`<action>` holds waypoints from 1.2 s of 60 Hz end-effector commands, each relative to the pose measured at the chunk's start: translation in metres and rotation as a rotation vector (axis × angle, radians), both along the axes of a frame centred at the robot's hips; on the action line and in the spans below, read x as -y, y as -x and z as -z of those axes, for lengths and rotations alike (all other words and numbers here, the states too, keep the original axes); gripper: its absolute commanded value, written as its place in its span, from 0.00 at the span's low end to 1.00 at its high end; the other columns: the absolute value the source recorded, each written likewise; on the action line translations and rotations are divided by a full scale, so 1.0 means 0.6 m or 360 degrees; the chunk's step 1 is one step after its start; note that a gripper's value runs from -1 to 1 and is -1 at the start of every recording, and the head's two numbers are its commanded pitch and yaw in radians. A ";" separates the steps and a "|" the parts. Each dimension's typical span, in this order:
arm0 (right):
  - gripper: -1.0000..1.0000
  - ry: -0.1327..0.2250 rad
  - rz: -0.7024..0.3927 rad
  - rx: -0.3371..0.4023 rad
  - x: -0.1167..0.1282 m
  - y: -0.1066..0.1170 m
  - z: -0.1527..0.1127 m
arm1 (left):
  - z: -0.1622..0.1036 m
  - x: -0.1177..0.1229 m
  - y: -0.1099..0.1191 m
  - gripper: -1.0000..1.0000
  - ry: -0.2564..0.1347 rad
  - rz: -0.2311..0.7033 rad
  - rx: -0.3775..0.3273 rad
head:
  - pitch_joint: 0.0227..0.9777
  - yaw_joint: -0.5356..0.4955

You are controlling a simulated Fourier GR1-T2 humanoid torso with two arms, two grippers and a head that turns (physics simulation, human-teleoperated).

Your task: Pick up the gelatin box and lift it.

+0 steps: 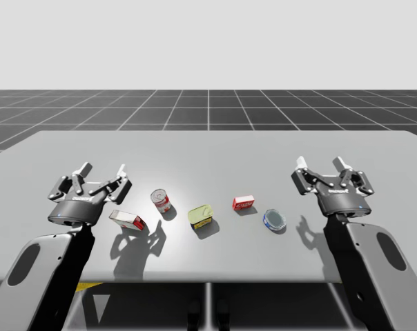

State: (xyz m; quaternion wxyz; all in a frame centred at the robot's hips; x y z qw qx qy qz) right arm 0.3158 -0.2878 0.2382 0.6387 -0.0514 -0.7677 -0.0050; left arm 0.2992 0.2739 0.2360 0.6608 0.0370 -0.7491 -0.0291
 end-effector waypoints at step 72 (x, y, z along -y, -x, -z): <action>0.00 -0.0016 -0.0146 -0.0222 -0.206 0.163 0.143 | 0.003 0.014 0.002 0.00 0.0002 0.0041 -0.0020 | 0.85 0.31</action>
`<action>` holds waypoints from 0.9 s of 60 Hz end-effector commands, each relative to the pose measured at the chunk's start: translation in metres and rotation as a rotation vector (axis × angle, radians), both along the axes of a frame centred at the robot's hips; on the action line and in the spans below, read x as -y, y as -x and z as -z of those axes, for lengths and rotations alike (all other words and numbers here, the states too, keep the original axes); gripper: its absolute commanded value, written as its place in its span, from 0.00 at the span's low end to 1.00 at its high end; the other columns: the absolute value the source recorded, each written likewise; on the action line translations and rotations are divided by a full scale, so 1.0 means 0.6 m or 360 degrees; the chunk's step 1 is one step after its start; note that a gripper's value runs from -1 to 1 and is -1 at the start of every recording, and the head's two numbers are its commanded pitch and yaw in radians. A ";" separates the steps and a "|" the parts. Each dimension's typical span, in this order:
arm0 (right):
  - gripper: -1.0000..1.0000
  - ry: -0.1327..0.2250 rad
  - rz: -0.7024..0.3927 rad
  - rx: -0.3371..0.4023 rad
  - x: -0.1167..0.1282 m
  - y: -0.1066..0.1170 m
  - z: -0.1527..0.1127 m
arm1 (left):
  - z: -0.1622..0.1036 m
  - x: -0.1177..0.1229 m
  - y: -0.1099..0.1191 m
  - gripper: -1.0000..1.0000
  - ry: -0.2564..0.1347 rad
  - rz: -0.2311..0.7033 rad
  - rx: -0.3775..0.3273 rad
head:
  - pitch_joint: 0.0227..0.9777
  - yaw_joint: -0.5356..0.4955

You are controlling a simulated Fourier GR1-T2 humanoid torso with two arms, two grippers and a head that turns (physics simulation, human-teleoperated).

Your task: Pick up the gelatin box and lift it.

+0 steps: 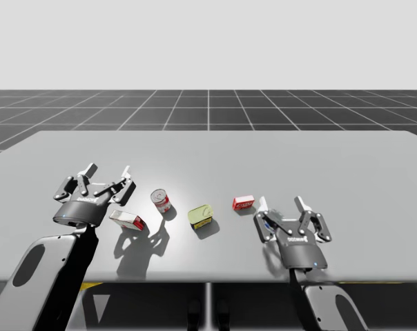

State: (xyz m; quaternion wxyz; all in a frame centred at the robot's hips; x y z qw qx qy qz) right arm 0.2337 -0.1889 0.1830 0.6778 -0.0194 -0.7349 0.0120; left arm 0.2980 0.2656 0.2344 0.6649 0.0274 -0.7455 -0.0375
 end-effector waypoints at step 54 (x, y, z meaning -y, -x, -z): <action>0.00 0.0094 -0.0040 -0.0302 -0.118 -0.052 0.120 | -0.002 -0.003 0.002 0.00 0.0017 -0.0023 -0.0008 | 0.85 0.32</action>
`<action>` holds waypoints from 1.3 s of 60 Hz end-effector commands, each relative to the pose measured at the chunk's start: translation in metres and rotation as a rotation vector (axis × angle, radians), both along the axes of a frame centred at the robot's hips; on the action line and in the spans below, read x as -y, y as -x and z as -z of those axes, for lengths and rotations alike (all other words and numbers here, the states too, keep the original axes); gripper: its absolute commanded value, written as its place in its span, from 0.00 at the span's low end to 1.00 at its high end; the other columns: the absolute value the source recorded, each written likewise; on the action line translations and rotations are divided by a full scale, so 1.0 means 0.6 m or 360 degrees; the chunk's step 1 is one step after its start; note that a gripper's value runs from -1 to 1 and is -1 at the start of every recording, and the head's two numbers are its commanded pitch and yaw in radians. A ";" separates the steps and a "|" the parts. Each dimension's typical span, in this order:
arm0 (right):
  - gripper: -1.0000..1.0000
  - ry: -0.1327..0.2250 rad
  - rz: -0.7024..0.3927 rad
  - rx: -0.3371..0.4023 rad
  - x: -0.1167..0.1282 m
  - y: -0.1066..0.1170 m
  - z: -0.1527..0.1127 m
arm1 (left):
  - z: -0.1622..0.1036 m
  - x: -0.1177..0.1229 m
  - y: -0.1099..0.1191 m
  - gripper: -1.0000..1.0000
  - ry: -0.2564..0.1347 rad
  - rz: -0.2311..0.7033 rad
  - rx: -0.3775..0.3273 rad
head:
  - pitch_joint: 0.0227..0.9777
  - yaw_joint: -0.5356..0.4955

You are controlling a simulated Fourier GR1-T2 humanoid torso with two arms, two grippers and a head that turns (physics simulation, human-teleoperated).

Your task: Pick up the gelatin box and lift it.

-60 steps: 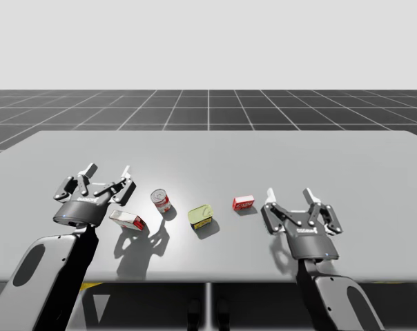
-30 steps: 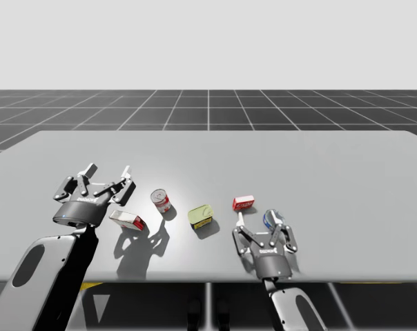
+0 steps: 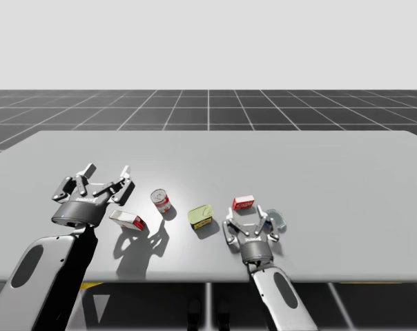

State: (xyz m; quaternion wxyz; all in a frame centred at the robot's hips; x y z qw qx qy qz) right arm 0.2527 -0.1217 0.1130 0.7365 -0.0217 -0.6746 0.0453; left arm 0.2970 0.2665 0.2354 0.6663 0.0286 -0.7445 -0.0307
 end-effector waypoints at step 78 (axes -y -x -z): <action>0.99 0.0023 0.0086 -0.0221 -0.011 -0.066 0.006 | 0.002 -0.003 -0.002 0.00 0.0001 -0.0008 -0.0012 | 0.50 0.34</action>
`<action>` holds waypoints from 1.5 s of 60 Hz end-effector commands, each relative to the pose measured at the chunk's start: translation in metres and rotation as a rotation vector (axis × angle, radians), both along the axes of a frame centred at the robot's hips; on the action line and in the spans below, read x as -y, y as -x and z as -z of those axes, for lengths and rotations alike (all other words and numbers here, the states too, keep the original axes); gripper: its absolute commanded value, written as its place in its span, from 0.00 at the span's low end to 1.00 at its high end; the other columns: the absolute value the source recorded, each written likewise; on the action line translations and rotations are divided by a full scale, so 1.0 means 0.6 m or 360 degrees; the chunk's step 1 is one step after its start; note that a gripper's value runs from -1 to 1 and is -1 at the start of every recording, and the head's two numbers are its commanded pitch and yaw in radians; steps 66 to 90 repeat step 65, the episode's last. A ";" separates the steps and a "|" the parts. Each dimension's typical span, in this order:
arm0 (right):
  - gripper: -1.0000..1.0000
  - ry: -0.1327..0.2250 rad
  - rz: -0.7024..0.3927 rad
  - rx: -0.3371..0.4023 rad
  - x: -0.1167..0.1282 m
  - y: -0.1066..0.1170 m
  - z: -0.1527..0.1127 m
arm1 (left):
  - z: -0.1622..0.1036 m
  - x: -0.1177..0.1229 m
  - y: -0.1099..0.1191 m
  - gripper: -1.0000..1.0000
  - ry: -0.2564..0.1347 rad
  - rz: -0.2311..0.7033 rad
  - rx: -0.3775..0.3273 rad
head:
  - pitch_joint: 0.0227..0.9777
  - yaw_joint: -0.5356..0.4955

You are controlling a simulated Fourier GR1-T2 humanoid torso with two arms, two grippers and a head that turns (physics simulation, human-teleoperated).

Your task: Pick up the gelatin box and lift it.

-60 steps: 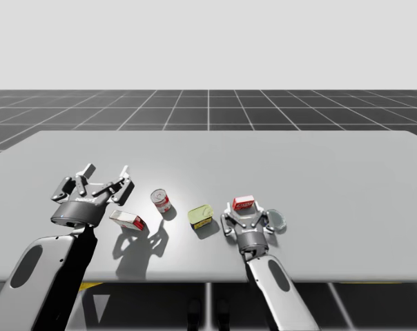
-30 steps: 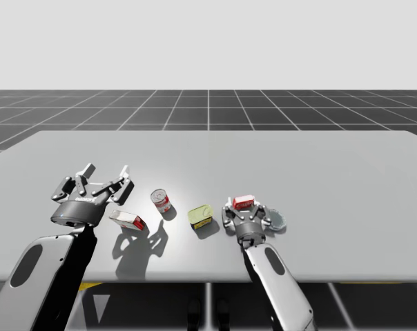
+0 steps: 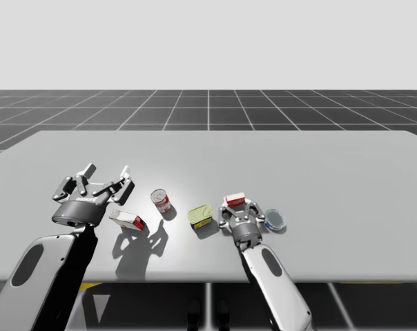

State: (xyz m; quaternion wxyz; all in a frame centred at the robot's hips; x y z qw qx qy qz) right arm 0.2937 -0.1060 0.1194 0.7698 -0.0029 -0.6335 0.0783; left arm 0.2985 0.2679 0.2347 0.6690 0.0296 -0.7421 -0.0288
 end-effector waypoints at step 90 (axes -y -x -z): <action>1.00 0.0095 0.0043 0.0821 0.020 0.007 -0.290 | 0.006 0.004 -0.003 0.00 -0.0030 0.0005 -0.0032 | 0.44 0.33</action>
